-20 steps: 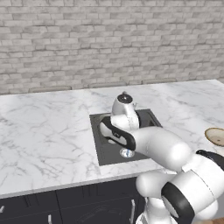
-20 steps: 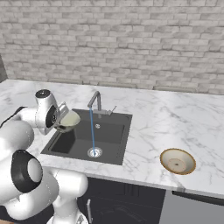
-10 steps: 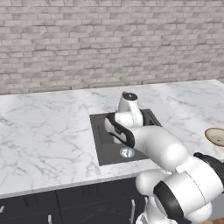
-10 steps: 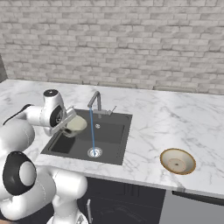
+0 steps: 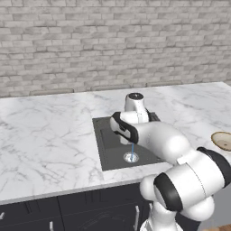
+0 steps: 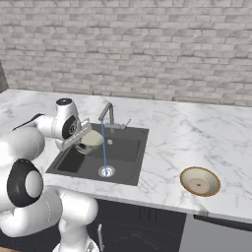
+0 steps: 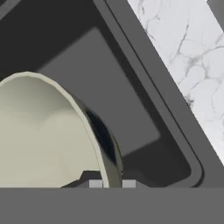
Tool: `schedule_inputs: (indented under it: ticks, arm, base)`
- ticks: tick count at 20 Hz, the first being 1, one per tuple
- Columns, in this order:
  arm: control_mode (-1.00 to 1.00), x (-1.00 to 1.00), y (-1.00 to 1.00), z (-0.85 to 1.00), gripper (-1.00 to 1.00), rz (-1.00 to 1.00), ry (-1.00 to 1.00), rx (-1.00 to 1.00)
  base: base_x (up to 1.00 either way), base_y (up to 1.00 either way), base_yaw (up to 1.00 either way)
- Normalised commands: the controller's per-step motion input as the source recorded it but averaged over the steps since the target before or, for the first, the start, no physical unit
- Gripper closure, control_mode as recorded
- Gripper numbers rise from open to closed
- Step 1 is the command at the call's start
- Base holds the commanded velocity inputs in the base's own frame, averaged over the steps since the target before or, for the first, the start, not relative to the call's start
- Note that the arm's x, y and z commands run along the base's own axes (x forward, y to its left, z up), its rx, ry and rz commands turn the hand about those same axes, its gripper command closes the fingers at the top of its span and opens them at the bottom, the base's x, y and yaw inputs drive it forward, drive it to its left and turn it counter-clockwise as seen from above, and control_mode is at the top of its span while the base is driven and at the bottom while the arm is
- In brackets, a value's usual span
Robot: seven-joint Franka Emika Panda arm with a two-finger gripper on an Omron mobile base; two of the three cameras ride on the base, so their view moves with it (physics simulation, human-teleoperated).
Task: Rinse each bowl for a few seconds and place them down in the sink or on the counter.
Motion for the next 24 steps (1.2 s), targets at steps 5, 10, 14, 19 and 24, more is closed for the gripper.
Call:
schedule_inputs:
  ticks: [5, 10, 14, 19, 24]
  arm:
    - [-1.00, 0.22, -0.01, -0.14, 1.00, 0.00, 0.00, -0.04]
    - [-1.00, 0.22, 0.00, -0.22, 1.00, 0.00, 0.00, -0.04]
    - [-1.00, 0.25, 0.00, -0.22, 1.00, 0.00, 0.00, -0.03]
    - [-1.00, 0.26, 0.00, -0.18, 1.00, 0.00, 0.00, -0.04]
    - [-1.00, 0.10, 0.04, -0.07, 1.00, 0.00, 0.00, -0.03]
  base:
    - [0.00, 0.00, 0.00]
    - [0.00, 0.00, 0.00]
    - [0.00, 0.00, 0.00]
    - [0.00, 0.00, 0.00]
    - [0.00, 0.00, 0.00]
